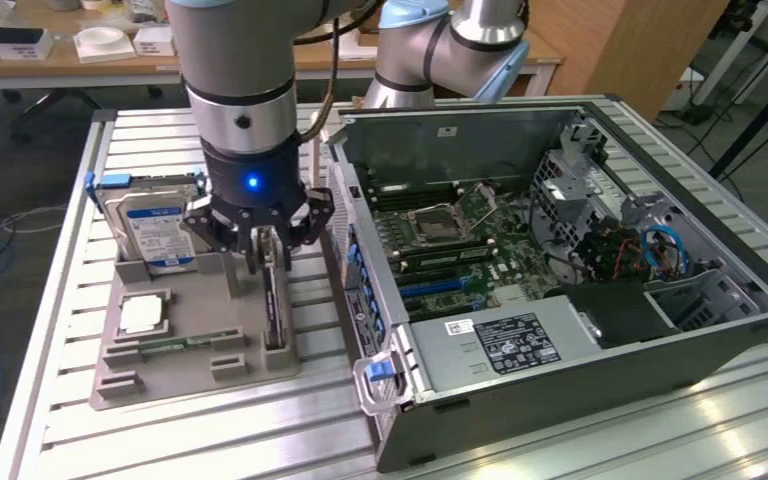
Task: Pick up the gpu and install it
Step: 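Pick up the gpu and move the gpu toward the slot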
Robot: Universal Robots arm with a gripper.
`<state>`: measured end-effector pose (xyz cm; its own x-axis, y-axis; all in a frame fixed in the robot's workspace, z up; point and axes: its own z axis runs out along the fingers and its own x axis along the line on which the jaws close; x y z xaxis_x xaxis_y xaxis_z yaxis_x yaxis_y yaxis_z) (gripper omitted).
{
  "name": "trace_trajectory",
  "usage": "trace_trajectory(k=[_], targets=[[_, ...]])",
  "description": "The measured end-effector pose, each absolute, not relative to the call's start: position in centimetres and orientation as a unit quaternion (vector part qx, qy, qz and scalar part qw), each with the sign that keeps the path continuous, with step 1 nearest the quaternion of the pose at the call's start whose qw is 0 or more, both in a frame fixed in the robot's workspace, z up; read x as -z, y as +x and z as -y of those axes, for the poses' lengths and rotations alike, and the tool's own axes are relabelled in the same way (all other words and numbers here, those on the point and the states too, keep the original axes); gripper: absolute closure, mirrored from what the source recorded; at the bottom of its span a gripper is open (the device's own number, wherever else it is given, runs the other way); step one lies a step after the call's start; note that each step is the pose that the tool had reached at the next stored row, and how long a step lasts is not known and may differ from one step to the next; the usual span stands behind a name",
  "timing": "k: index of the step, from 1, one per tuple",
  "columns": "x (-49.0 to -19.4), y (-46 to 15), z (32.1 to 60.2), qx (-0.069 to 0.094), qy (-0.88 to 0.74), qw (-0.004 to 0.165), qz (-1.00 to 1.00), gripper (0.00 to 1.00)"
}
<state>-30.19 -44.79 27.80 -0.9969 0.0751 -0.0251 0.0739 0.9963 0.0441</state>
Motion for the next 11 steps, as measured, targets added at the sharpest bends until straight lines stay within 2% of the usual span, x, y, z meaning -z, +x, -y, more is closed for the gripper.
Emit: trace_trajectory(k=[11], targets=[[-25.8, -30.3, 45.1, -0.022, 0.037, 0.013, -0.999, 0.57]])
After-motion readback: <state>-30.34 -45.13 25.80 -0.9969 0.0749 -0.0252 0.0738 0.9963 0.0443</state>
